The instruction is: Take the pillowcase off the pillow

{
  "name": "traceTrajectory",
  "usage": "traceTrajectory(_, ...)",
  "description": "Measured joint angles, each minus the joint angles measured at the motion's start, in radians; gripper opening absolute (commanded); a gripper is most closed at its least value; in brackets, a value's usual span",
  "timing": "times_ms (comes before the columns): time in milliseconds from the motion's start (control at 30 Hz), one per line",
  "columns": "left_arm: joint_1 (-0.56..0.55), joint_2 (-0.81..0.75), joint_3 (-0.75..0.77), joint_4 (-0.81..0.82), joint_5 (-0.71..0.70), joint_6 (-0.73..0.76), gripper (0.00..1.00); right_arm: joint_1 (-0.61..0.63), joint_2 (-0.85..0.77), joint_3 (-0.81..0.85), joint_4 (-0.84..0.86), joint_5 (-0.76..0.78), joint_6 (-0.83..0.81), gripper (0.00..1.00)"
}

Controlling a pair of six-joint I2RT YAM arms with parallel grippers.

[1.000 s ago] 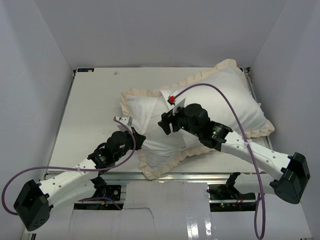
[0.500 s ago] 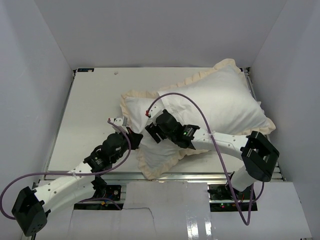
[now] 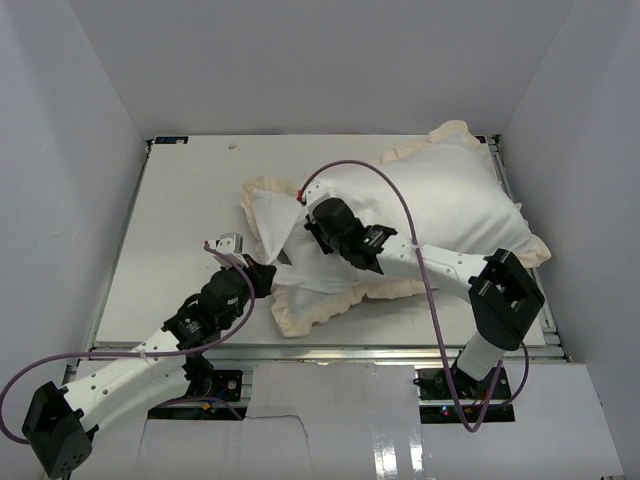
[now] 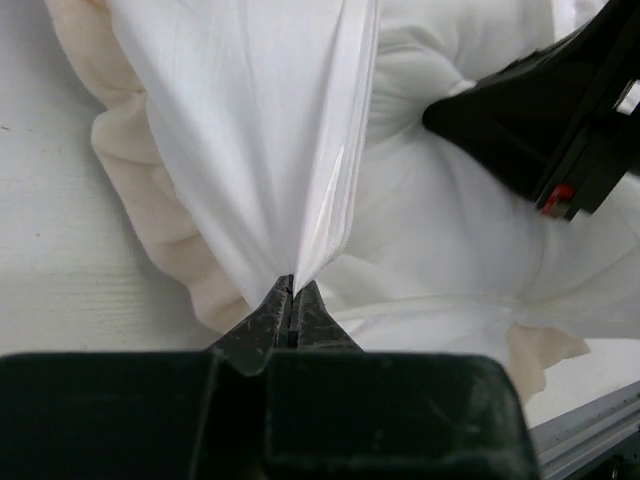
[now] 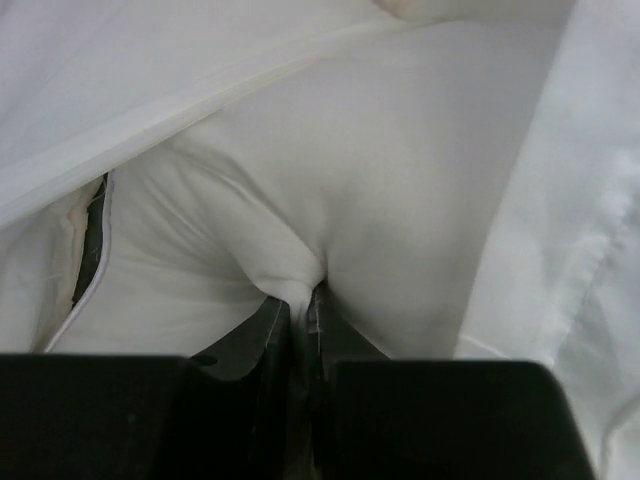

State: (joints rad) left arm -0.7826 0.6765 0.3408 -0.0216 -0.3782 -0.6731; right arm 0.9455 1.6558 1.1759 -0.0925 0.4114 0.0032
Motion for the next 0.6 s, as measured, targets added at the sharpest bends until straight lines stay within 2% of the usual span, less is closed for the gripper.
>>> traceTrajectory(200,0.000,0.031,0.002,0.035,-0.006,-0.015,0.00,-0.176,-0.032,0.076,-0.047,-0.167,0.061,0.08)
traceTrajectory(600,-0.004,0.070,0.031,0.100,0.005,-0.024,0.00,-0.301,-0.026,0.254,-0.229,-0.319,0.084,0.08)
